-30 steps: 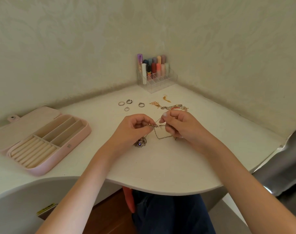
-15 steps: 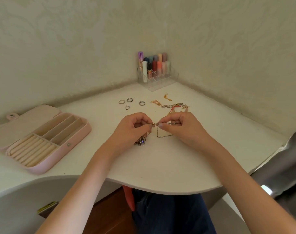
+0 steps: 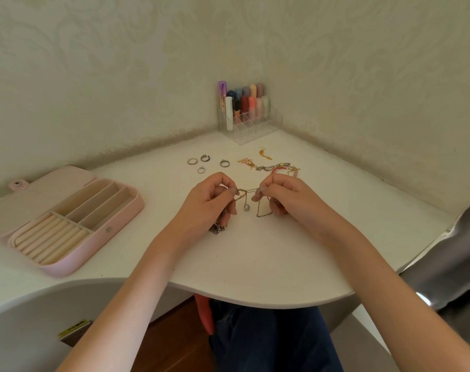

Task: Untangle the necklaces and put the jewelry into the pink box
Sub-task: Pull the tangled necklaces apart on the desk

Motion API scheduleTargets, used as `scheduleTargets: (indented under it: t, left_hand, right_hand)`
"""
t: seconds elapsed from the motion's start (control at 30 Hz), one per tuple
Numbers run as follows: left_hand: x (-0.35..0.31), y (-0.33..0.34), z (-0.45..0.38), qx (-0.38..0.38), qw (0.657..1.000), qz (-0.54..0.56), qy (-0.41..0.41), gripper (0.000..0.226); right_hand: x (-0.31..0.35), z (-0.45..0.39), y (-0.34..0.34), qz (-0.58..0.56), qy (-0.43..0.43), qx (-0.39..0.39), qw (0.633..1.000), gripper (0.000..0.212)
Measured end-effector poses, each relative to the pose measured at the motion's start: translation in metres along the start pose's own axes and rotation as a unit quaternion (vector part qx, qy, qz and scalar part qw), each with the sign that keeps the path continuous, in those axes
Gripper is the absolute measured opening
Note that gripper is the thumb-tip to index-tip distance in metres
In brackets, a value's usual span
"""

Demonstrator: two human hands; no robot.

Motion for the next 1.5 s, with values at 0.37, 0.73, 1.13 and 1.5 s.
scheduleTargets:
  t: [0.37, 0.73, 1.13, 1.5]
  left_hand:
    - [-0.001, 0.001, -0.001, -0.004, 1.000, 0.003, 0.003, 0.015]
    - [-0.004, 0.003, 0.002, -0.007, 1.000, -0.002, 0.028, 0.015]
    - [-0.005, -0.007, -0.001, -0.115, 0.989, -0.040, 0.086, 0.016]
    - [-0.007, -0.012, 0.000, -0.114, 0.993, -0.028, 0.014, 0.016]
  right_hand:
    - [0.001, 0.004, 0.002, -0.029, 0.021, 0.014, 0.999, 0.018]
    - [-0.002, -0.002, 0.006, 0.062, -0.022, 0.014, 0.998, 0.017]
    - [-0.003, -0.006, 0.007, 0.076, 0.017, -0.002, 0.997, 0.024]
    - [0.000, -0.001, 0.002, 0.023, 0.004, -0.049, 0.999, 0.023]
Point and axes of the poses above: each hand's wrist, its own z-axis away from the middle knuckle, its own y-axis out of the palm, x = y × z, the point moved 2 cm from there along -z, towards the middle knuckle, and after that the axes turned 4 degrees about y, right-handed, at the moved point
